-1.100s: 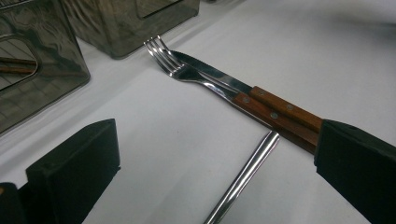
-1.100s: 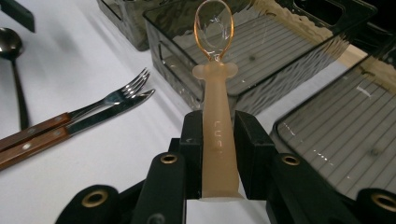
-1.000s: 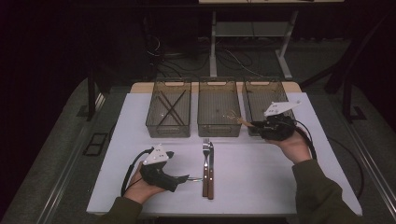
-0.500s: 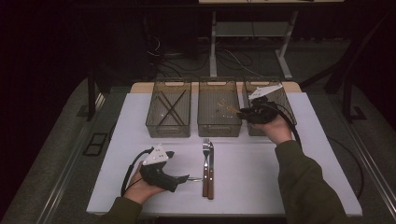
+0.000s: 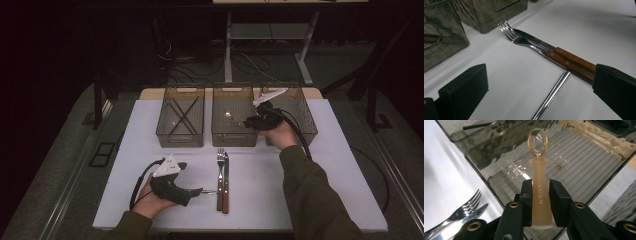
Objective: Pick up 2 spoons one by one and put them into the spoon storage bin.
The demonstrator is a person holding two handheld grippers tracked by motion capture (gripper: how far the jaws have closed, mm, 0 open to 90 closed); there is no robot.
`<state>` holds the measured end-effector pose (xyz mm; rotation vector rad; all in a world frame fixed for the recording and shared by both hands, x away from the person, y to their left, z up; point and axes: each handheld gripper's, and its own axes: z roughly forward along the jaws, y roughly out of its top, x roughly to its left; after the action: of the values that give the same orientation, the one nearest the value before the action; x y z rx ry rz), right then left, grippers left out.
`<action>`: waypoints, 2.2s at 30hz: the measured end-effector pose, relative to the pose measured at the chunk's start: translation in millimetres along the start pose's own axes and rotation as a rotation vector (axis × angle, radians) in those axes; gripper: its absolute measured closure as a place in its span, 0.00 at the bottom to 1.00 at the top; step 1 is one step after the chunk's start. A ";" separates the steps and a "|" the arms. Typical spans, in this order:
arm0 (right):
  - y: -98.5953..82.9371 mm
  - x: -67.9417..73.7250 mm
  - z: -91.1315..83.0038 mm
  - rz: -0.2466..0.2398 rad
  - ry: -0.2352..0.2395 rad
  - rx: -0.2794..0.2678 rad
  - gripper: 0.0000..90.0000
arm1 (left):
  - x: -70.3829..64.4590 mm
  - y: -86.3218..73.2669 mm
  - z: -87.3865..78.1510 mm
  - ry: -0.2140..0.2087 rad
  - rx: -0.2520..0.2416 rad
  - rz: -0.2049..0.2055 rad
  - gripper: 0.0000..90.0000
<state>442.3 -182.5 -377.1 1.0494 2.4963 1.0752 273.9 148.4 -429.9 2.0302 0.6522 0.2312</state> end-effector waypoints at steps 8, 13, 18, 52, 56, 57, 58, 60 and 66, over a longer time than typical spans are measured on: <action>-2.0 -1.1 4.3 0.039 -0.017 -0.035 0.59 | -0.4 -0.3 0.2 -0.002 0.001 -0.002 0.00; -9.4 -0.7 -4.3 0.057 -0.011 -0.055 0.48 | -0.1 -0.2 -0.1 -0.002 0.002 0.000 0.00; -21.9 -1.1 -16.3 0.052 -0.013 -0.077 0.39 | 0.5 -0.2 -0.2 -0.003 0.019 0.010 0.00; -131.6 29.9 -82.1 0.052 -0.027 -0.183 0.10 | 0.4 0.2 -1.1 0.008 0.020 0.017 0.00; -143.1 35.6 -82.2 0.039 -0.032 -0.173 0.10 | 0.2 0.4 -0.9 0.007 0.020 0.018 0.00; -146.1 36.9 -82.4 0.040 -0.030 -0.173 0.10 | 0.1 0.7 -1.2 0.009 0.024 0.021 0.00; -149.1 37.9 -82.9 0.041 -0.027 -0.173 0.10 | 0.0 0.6 -1.1 0.011 0.023 0.020 0.00; -155.2 40.3 -83.4 0.047 -0.026 -0.177 0.10 | 0.0 0.6 -1.4 0.012 0.022 0.022 0.00; -171.8 45.8 -89.4 0.059 -0.006 -0.197 0.10 | 1.0 1.4 -4.0 0.021 0.025 0.027 0.01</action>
<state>278.3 -281.0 -432.2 1.0711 2.3107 1.3017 273.6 151.4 -426.7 2.0641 0.6437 0.2615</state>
